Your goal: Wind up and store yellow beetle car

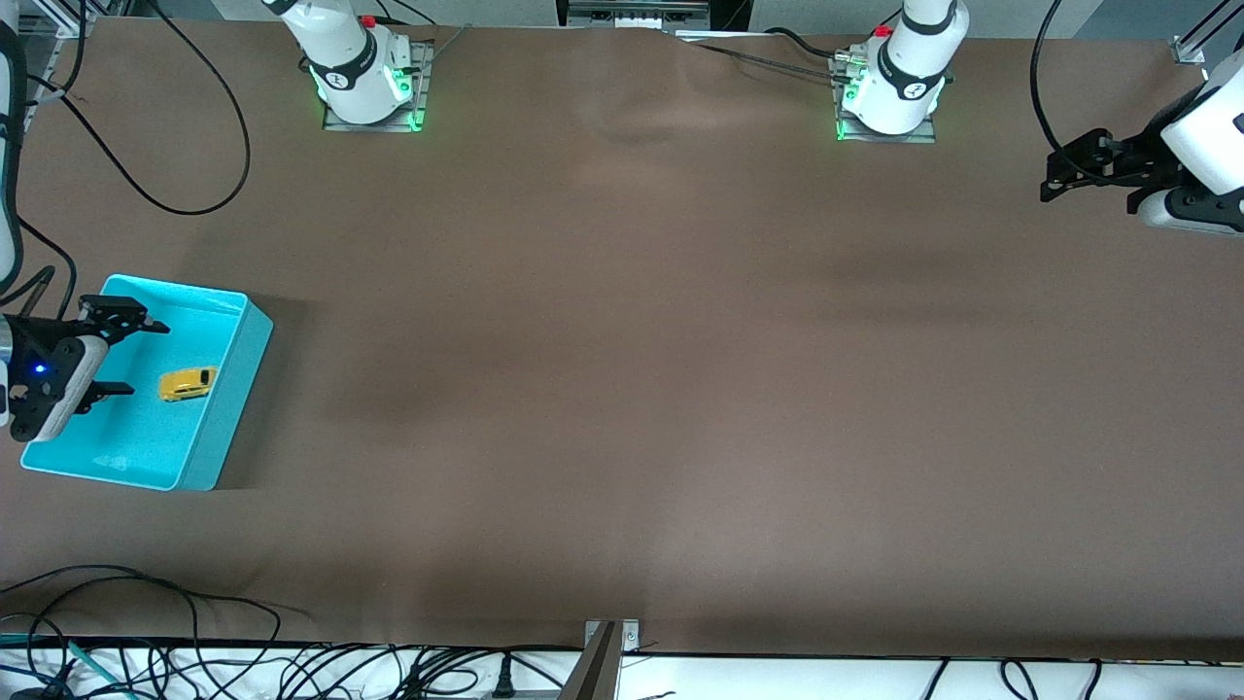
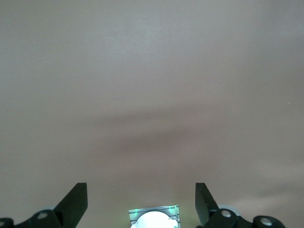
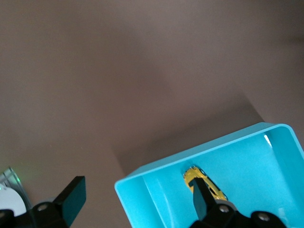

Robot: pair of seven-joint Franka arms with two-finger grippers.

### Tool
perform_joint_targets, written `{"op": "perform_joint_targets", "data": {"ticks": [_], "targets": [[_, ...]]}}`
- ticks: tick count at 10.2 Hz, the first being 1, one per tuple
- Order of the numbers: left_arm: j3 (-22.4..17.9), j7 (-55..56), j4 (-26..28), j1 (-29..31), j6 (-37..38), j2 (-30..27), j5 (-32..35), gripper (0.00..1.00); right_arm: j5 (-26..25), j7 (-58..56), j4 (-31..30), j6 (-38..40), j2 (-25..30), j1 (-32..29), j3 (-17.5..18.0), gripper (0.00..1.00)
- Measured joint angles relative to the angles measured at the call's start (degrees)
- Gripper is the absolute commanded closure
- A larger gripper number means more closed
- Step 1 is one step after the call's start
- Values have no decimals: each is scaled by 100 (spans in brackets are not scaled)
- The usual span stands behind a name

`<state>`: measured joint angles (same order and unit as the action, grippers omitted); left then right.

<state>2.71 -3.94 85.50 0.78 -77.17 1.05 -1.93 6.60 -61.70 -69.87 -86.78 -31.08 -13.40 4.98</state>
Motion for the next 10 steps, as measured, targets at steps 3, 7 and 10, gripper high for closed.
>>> {"op": "perform_joint_targets", "data": {"ticks": [3,7,10], "targets": [[2,0,0,0,0,2,0,0,70,1363,4,13,272,6,405,0],[3,0,0,-1,1,25,0,0,64,3656,-362,-227,896,232,605,0],[4,0,0,-1,2,30,0,0,-250,5226,-1380,-701,1650,434,615,0]]}}
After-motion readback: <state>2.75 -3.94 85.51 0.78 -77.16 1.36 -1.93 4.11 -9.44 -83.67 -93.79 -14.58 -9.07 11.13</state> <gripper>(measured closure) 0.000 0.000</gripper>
